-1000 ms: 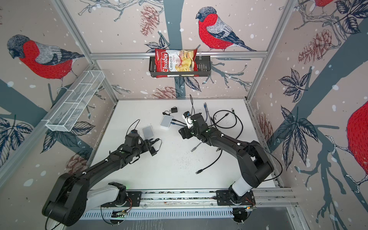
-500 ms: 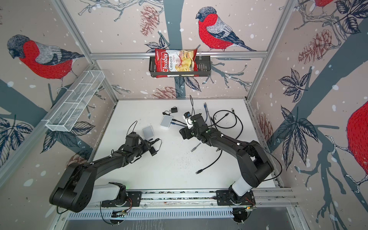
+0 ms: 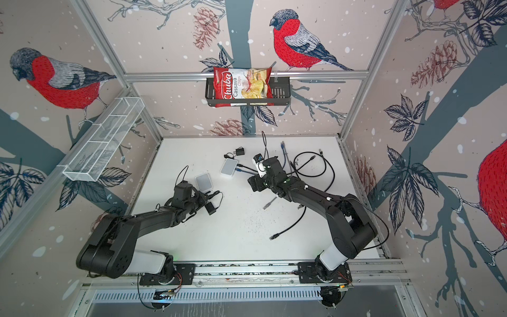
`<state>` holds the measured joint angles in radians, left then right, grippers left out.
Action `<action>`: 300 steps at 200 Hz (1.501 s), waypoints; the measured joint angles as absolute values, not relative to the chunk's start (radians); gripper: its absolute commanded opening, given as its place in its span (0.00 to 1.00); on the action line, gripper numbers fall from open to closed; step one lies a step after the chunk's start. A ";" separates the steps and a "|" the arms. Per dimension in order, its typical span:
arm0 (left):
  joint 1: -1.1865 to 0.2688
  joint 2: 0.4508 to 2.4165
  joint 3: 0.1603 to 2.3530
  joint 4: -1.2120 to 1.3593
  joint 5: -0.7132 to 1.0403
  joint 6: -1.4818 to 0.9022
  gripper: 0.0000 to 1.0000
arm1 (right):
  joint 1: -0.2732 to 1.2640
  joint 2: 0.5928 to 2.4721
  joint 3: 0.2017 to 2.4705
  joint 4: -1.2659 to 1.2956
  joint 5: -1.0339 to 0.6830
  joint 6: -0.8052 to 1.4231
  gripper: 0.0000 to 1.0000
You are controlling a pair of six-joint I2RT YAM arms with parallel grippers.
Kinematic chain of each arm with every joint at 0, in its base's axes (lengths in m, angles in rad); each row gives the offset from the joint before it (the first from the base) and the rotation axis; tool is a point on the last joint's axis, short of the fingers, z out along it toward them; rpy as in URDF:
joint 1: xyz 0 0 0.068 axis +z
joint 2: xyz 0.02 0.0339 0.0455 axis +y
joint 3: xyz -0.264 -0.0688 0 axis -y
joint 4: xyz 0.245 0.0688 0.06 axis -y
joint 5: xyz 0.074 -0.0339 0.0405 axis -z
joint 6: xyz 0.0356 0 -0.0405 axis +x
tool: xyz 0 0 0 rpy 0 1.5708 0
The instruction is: Insert the plug into the switch port
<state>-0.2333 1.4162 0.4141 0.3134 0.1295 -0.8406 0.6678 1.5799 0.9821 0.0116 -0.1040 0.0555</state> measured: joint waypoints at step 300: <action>-0.225 1.578 0.452 0.501 0.156 -0.859 0.06 | 0.669 1.551 0.943 0.015 -0.051 0.051 0.82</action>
